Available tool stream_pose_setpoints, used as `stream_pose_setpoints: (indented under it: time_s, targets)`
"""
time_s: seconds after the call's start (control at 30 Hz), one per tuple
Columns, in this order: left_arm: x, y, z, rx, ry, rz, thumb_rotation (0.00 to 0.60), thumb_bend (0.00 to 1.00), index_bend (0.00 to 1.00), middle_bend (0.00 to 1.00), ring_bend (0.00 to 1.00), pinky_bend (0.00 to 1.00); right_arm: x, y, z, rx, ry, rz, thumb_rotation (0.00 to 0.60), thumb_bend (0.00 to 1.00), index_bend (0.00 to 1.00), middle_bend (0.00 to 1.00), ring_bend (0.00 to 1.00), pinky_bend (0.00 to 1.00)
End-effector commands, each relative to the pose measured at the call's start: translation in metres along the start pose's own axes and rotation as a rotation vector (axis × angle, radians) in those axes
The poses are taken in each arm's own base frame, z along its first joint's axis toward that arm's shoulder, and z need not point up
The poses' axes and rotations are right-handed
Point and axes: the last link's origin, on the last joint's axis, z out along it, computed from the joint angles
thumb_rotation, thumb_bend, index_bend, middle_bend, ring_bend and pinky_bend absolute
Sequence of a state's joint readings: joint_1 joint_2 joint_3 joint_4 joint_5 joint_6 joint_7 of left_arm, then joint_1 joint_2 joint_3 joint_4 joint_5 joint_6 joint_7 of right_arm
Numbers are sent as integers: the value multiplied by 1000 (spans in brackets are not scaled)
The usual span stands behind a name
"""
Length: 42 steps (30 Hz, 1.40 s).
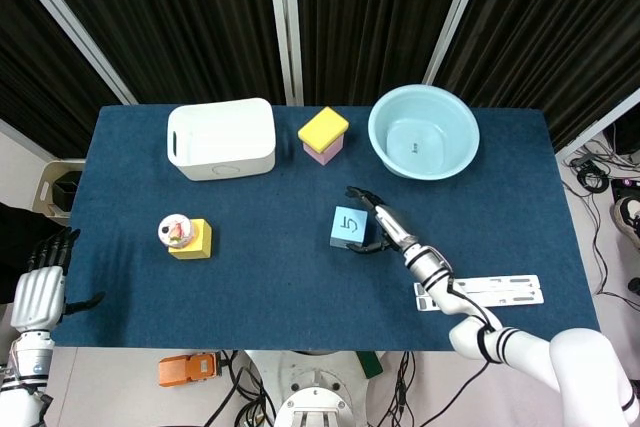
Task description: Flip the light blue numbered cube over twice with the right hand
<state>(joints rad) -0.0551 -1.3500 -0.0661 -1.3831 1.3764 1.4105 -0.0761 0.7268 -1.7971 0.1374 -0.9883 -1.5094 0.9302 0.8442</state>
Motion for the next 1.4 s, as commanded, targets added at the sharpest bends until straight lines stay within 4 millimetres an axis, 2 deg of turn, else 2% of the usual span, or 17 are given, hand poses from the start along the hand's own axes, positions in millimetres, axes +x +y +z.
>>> stream_pose_setpoints:
  time_s: [0.03,0.17,0.3,0.47,0.6,0.8,1.03,1.2,1.4]
  targets:
    - [0,-1,0,1,-2,1,600,5,13,0,0,0,14,-6,-14,12,2,-115,600,338,0,110,0,0]
    - [0,-3,0,2,-3,4,600,5,13,0,0,0,35,-23,-24,-20,-9,-299,600,337,0,94,0,0]
    - [1,-2,1,-3,-2,4,600,5,13,0,0,0,53,-57,-30,-93,-31,-514,600,304,0,84,0,0]
    - [0,1,3,-13,-5,4,600,4,13,0,0,0,51,-94,-28,-189,-35,-606,593,222,0,85,0,0]
    - [0,0,3,-15,-6,6,600,5,13,0,0,0,42,-114,-20,-287,-59,-614,539,152,0,85,0,0]
    - [0,0,4,-16,-9,4,600,4,13,0,0,0,24,-123,-3,-399,-90,-619,463,83,0,85,0,22]
    - [-3,-1,4,-12,-14,0,600,4,13,0,0,0,6,-118,15,-453,-97,-652,459,83,5,85,0,45]
    - [-4,-2,3,-8,-17,-2,600,5,13,0,0,0,-5,-113,27,-483,-98,-692,458,84,66,88,8,55]
    - [-5,-4,2,-2,-22,-2,600,5,13,0,0,0,-13,-109,37,-508,-94,-715,464,94,207,158,64,71]
